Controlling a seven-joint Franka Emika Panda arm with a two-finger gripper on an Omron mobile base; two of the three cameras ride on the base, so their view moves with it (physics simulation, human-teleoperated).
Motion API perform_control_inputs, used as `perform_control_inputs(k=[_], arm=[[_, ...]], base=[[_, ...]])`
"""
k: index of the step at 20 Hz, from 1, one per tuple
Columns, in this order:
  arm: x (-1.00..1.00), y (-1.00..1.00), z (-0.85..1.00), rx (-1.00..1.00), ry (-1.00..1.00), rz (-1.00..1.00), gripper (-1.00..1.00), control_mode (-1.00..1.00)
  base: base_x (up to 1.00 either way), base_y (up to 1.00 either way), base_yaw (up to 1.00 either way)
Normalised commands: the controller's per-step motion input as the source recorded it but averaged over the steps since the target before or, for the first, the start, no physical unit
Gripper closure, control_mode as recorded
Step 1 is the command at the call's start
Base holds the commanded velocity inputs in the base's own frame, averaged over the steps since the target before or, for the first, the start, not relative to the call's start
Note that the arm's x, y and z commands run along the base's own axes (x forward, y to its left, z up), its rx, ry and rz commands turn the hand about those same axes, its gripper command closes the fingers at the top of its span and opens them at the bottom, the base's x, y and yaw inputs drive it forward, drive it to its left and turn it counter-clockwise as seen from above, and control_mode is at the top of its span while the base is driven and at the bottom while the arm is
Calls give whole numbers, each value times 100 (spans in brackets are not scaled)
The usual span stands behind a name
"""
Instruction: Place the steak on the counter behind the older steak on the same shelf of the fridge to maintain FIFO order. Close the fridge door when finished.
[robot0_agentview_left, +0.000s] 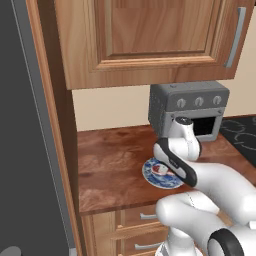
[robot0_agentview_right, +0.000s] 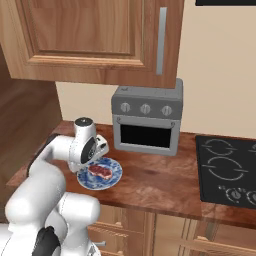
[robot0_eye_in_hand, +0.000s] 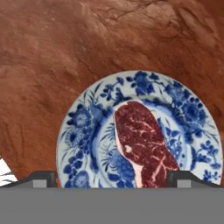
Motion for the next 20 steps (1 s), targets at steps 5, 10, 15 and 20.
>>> perform_control_inputs(k=[5,10,15,20], arm=[[17,2,-17,0,2,10,-100,-100],[21,6,-24,-6,1,0,-100,-100],[17,1,-32,-9,0,0,-100,-100],[4,0,-18,-2,0,0,-100,-100]], base=[[0,0,0],[0,0,0],[0,0,0],[0,0,0]])
